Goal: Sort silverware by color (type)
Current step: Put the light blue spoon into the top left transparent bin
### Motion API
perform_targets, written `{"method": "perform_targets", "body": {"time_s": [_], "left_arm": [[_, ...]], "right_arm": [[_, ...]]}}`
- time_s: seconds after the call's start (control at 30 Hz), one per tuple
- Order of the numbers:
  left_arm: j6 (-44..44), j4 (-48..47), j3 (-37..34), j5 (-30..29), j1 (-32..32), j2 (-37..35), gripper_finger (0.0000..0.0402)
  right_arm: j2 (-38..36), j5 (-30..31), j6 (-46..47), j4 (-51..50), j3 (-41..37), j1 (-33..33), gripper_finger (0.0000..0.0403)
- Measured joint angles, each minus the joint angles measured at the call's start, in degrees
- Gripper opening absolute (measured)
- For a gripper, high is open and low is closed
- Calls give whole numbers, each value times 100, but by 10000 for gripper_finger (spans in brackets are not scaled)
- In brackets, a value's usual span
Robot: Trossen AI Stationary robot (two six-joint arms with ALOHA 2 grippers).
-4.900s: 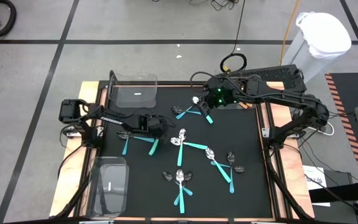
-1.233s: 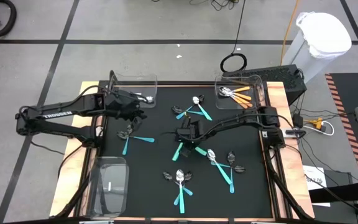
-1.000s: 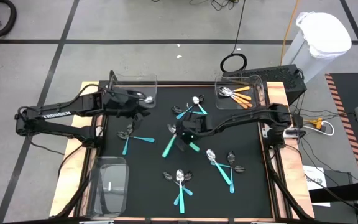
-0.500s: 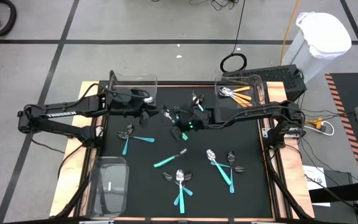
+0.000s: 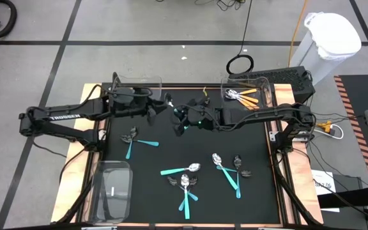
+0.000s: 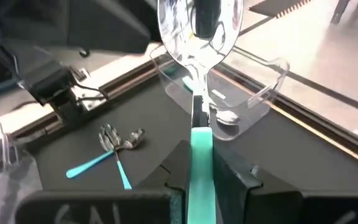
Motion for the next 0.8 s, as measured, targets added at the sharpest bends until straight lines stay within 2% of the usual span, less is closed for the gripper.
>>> {"method": "perform_targets", "body": {"time_s": [0.1,0.33,0.43,0.6,0.7,0.8], "left_arm": [[5,453,6,-77,8,87,150],[172,612,6,-527,9,383,144],[195,621,4,-602,4,445,110],[369,629,4,-702,8,428,17],[795,586,4,-728,5,361,13],[1443,252,117,-1069,20,326,9]], "right_arm": [[7,6,-173,-27,0,-11,40],[7,3,-608,-25,0,-15,40],[9,4,-685,-34,0,-15,40],[9,-14,-794,-50,0,-17,55],[9,-38,-674,-109,0,-34,75],[-14,-166,-413,-200,1,-66,94]]}}
